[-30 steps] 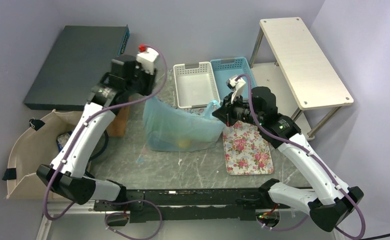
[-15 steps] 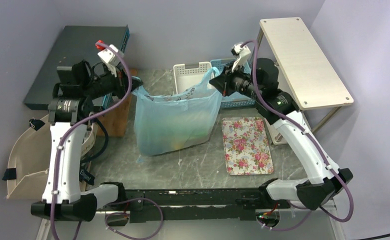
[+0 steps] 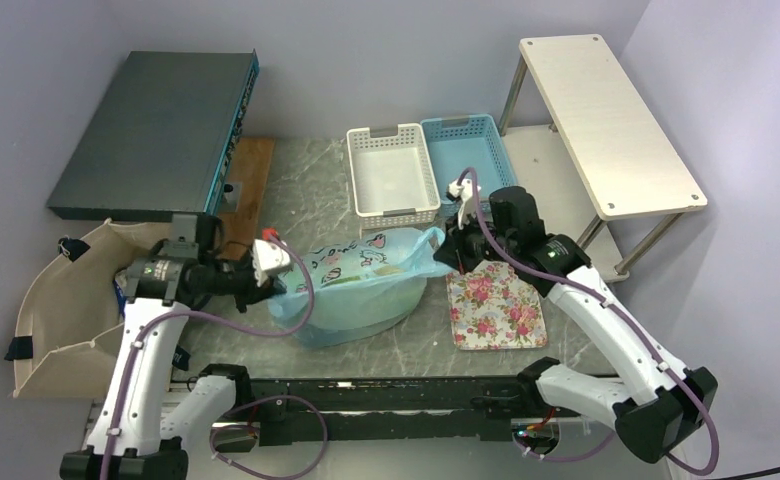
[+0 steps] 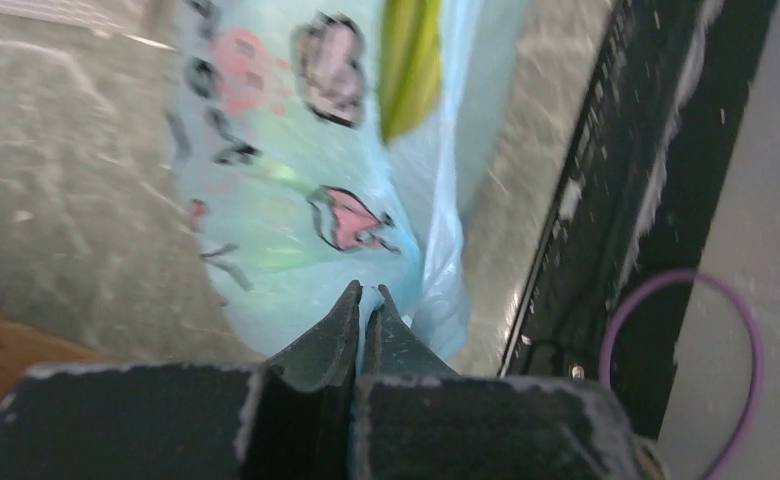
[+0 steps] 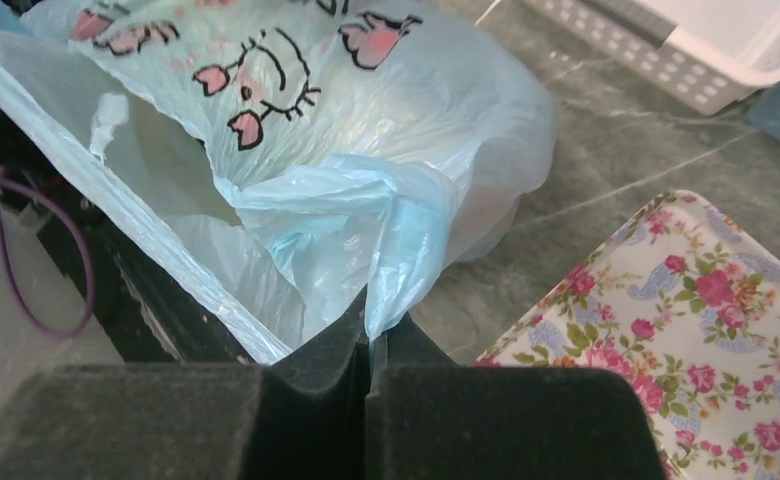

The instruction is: Untie the knot of the grocery bags and take out the mixed food

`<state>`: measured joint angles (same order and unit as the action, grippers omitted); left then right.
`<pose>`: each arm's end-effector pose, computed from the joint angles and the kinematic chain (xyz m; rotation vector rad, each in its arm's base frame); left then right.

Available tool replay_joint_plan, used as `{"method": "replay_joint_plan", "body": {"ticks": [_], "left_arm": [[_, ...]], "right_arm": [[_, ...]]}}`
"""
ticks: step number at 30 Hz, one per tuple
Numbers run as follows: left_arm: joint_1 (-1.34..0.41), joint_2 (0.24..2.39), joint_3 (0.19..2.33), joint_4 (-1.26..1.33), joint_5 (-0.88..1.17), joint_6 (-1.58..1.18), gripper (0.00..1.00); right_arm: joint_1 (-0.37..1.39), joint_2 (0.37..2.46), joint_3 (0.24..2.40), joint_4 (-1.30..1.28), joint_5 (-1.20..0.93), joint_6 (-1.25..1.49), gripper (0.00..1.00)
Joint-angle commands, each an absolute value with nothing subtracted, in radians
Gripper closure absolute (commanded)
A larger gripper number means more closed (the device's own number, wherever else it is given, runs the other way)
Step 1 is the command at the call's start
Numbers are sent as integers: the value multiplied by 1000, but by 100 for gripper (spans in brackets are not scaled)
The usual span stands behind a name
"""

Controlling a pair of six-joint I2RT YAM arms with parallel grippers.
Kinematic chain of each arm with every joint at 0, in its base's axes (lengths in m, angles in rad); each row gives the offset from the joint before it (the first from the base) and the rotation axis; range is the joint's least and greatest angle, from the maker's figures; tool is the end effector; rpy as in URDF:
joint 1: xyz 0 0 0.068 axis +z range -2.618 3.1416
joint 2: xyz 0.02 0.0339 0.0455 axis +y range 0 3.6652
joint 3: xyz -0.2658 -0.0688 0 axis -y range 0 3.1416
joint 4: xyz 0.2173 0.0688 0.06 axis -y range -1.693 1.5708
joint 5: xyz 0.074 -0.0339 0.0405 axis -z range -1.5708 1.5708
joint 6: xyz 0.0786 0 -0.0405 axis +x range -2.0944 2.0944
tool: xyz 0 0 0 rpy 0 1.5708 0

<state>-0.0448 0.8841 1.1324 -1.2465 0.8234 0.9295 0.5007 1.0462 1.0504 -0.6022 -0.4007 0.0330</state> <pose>0.1137 -0.0628 0.3235 1.2948 1.8330 -0.5979 0.1826 0.1349 0.3221 -0.7383 2.0818 0.7364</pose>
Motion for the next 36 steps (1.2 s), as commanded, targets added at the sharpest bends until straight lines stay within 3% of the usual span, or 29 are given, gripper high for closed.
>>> {"method": "replay_joint_plan", "body": {"ticks": [1, 3, 5, 9, 13, 18, 23, 27, 36], "left_arm": [[-170, 858, 1030, -1291, 634, 1086, 100], [-223, 859, 999, -1106, 542, 934, 100], [-216, 952, 1125, -970, 539, 759, 100], [-115, 1226, 1613, -1100, 766, 553, 100], [-40, 1298, 1876, -1156, 966, 510, 100], [-20, 1154, 1697, -1223, 918, 684, 100], [-19, 1025, 1279, -1369, 773, 1007, 100], [-19, 937, 999, -1317, 618, 1138, 100], [-76, 834, 851, -1303, 487, 1243, 100]], "right_arm": [[515, 1086, 1059, -643, -396, -87, 100], [515, 1141, 1112, -573, -372, -74, 100], [515, 1235, 1228, -516, -342, -62, 100], [497, 1365, 1551, -550, -357, -28, 100], [489, 1292, 1593, -509, -462, 50, 100], [495, 1154, 1374, -593, -485, 28, 100], [512, 1102, 1139, -646, -469, -78, 100], [530, 1156, 1064, -689, -436, -138, 100], [639, 1161, 1023, -757, -415, -310, 100]]}}
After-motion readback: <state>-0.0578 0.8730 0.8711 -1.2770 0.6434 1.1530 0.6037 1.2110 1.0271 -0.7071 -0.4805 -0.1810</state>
